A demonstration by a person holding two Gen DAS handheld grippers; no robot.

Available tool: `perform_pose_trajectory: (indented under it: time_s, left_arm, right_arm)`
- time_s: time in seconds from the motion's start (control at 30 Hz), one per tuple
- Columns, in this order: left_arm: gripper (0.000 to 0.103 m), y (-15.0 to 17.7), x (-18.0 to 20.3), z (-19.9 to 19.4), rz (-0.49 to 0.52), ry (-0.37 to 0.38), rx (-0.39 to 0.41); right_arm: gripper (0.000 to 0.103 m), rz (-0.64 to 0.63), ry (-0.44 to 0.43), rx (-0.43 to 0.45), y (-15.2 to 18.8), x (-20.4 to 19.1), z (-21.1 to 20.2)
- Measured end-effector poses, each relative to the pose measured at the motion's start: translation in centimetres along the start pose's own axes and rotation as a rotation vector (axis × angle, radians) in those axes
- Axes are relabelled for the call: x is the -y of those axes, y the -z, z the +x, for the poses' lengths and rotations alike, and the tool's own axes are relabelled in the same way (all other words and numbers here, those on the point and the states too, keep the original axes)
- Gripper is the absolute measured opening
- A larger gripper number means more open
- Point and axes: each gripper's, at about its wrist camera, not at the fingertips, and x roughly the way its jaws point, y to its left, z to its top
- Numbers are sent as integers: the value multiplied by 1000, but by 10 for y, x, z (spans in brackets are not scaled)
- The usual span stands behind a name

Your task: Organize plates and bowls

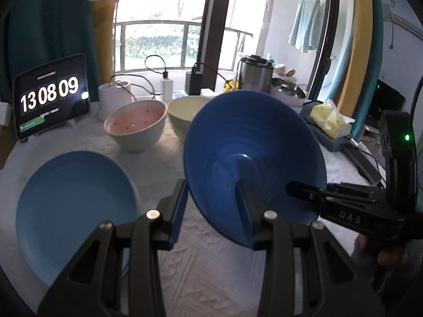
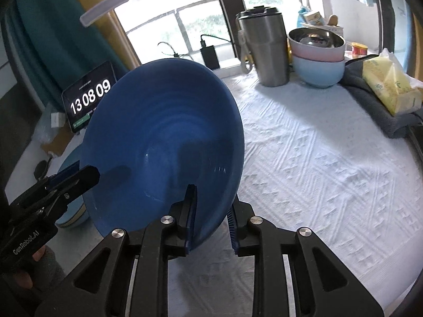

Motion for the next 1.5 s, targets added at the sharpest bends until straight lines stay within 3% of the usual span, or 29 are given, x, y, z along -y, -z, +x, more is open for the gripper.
perform_pose_trajectory:
  time_s: [0.47,1.0,1.3,1.5]
  left_arm:
    - [39,23,-16,-17,-27,5,-35]
    - [40,-6,-41,-5,-90,-21,5]
    - [44,-19,-45,17,-100,-35,-12]
    - [44,-25,-47,33,-108,-50,-39]
  right_arm:
    - [26,-36,11,-41,13,-22,1]
    - [37,16,23,33,-13,-16,-3]
    - [47,43,21,45,-30,-8,10]
    - [48,63,18,51,-38,-2,20]
